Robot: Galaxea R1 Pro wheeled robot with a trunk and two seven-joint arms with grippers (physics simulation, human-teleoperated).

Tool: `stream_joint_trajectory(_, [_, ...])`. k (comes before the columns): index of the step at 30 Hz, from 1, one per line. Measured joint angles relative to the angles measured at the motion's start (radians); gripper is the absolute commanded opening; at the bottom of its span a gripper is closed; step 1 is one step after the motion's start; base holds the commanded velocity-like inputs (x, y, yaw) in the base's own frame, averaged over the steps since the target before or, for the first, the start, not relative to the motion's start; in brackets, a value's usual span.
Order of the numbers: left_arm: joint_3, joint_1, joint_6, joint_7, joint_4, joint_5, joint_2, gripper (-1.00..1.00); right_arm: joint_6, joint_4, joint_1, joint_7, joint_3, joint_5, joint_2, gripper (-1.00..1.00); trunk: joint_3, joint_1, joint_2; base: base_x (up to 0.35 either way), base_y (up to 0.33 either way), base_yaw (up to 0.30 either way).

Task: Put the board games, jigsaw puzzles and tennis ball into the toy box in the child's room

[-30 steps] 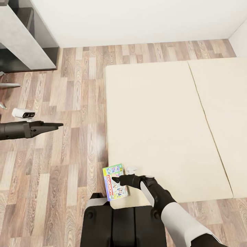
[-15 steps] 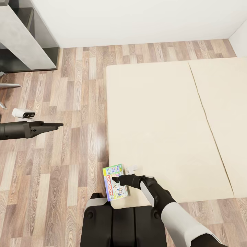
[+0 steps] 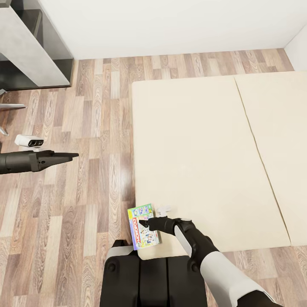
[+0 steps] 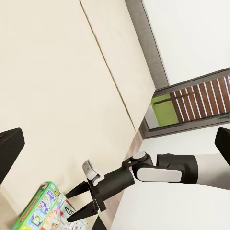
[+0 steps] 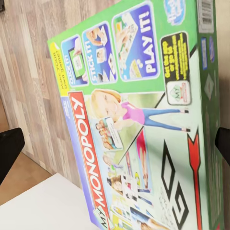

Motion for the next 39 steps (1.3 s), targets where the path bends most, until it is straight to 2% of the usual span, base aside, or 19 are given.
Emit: stream_joint_trajectory(39, [0.0,0.0,0.0,-0.001,0.0,0.0,0.0,1.0,0.0,0.0,0.0,0.0,0.0,0.0,0.0,1.0,0.0,0.0,0.0,0.0,0.018,0.0])
